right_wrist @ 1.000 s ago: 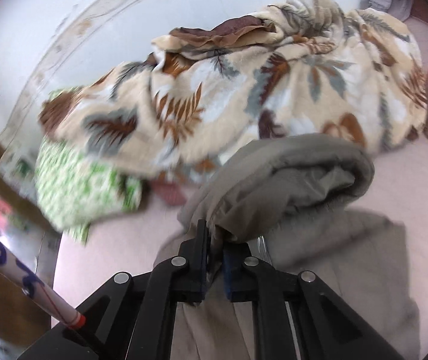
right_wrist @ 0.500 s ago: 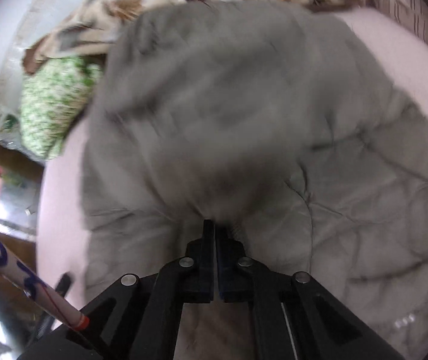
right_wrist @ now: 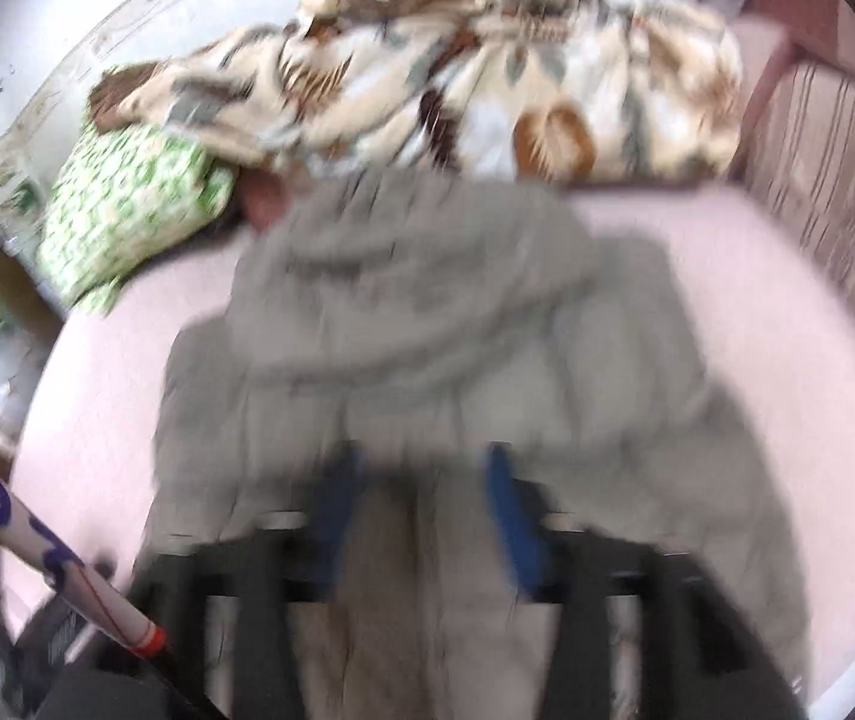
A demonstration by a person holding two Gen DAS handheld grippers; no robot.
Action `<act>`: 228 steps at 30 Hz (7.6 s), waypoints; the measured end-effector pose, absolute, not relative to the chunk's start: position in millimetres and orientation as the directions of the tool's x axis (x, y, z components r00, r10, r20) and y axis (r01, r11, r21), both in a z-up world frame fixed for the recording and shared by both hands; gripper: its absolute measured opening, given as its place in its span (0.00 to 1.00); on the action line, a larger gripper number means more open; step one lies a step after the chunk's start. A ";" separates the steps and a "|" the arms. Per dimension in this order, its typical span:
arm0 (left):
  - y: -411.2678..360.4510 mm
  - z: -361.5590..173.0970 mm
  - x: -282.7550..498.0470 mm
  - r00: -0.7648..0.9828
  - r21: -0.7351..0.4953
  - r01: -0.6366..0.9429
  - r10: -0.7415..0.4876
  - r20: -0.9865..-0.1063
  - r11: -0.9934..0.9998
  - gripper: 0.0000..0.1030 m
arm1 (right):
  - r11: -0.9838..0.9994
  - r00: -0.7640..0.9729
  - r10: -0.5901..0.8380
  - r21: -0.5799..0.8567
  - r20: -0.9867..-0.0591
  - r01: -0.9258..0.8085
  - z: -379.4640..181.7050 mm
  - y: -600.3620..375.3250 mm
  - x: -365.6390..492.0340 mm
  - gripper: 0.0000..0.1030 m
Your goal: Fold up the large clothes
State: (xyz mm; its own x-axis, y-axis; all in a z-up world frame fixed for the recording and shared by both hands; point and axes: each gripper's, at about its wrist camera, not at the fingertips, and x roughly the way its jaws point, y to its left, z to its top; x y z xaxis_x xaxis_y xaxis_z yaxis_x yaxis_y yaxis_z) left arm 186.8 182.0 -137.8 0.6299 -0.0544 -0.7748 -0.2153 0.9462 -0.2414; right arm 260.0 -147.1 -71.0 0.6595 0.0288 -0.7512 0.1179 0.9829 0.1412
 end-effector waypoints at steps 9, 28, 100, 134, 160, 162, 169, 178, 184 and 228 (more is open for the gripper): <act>185.4 -138.8 188.3 0.630 -0.192 -0.230 -0.004 -0.777 0.954 0.69 | 0.985 0.560 -0.020 0.079 -0.828 0.153 -131.6 -124.4 358.3 0.57; 180.5 -141.7 184.4 0.615 -0.160 -0.241 0.024 -0.788 0.957 0.69 | 0.960 0.669 -0.205 -0.281 -0.714 -0.006 -110.6 -70.8 238.7 0.63; 206.7 -196.0 96.8 0.400 -0.673 -0.194 -0.569 -0.718 0.713 0.69 | 0.755 0.621 0.302 0.579 -0.724 0.308 -218.7 -409.6 47.0 0.86; 123.3 -171.9 27.5 0.443 -0.070 -0.099 -0.019 -0.897 0.993 0.69 | 0.808 0.558 0.398 0.566 -0.729 0.163 -229.6 -350.2 17.8 0.85; 179.2 -178.0 34.7 0.477 -0.507 -0.188 -0.373 -0.796 0.841 0.70 | 0.610 0.581 0.603 0.786 -0.546 0.105 -243.1 -364.1 9.5 0.71; 193.7 -185.2 39.9 0.484 -0.600 -0.192 -0.457 -0.747 0.777 0.70 | 0.618 0.573 0.603 0.779 -0.555 0.105 -242.9 -361.0 10.7 0.71; 211.1 -205.1 45.5 0.478 -0.730 -0.171 -0.592 -0.649 0.662 0.70 | 0.633 0.560 0.598 0.767 -0.573 0.108 -244.4 -356.3 13.8 0.71; 185.2 -214.3 21.1 0.403 -0.783 -0.086 -0.697 -0.593 0.616 0.70 | 0.655 0.527 0.617 0.752 -0.585 0.068 -244.4 -335.0 12.3 0.71; 166.0 -207.7 20.1 0.409 -0.697 -0.115 -0.605 -0.683 0.708 0.53 | 0.712 0.532 0.564 0.698 -0.632 0.076 -243.4 -322.5 11.3 0.62; 136.6 27.5 207.7 0.706 -0.365 -0.046 -0.229 -0.670 0.930 0.22 | 0.899 0.760 0.315 0.435 -0.568 -0.048 -1.4 -287.2 189.1 0.22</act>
